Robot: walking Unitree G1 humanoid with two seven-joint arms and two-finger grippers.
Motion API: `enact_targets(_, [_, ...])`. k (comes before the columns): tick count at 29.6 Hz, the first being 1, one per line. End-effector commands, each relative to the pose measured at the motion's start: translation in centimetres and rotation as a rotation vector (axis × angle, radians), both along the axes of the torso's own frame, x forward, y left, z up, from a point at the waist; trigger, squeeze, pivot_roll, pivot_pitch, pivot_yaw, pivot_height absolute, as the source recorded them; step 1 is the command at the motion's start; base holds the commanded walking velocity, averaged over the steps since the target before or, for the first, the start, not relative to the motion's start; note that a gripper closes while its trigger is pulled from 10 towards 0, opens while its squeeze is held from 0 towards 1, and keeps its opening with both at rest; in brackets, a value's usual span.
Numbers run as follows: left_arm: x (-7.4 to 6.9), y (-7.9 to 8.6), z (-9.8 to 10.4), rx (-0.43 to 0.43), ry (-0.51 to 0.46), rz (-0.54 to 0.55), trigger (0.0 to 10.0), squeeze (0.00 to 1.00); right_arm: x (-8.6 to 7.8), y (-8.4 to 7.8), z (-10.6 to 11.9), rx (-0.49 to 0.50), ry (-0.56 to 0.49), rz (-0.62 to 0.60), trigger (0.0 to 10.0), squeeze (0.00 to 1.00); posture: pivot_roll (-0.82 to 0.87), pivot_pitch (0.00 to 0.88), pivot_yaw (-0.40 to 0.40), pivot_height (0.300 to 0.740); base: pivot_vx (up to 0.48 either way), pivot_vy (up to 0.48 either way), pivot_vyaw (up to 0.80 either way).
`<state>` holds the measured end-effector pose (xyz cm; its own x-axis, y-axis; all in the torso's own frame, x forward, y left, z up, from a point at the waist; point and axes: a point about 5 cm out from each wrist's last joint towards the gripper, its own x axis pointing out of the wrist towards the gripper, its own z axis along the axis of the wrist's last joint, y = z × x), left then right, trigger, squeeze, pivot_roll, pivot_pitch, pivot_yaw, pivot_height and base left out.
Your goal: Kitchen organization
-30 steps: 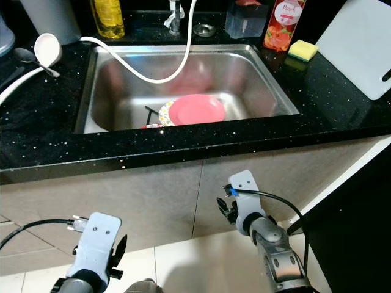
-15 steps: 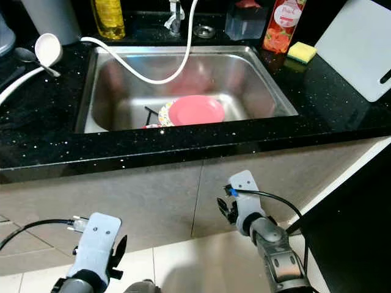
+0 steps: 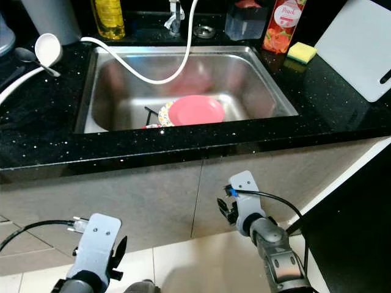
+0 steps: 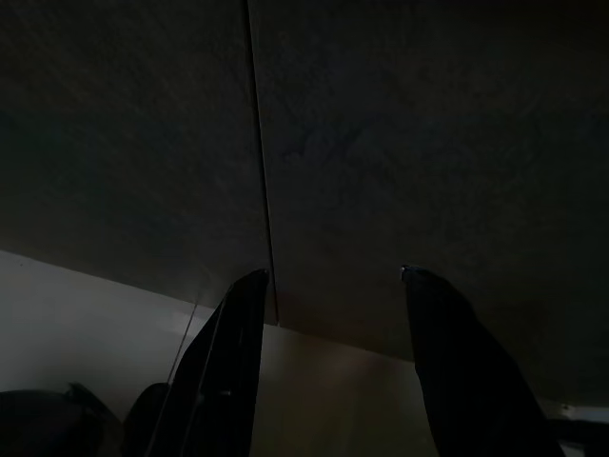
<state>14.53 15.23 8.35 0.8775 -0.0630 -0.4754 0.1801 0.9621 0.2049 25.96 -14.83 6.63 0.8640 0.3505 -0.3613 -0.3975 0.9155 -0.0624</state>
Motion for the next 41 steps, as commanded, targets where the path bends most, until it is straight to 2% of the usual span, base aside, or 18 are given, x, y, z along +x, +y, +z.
enact_targets(1, [-0.27,0.24,-0.40,0.015,0.017,-0.002,10.0,0.00,-0.38,-0.04,-0.38,-0.008,0.021,0.006,10.0,0.00,0.21,0.070,-0.080,0.740,0.000,0.000,0.00])
enact_targets(41, [-0.01,0.54,-0.61,0.022,0.012,0.003,10.0,0.00,0.15,0.38,-0.45,0.000,0.018,0.005,10.0,0.00,0.21,0.055,-0.076,0.740,0.000,0.000,0.00])
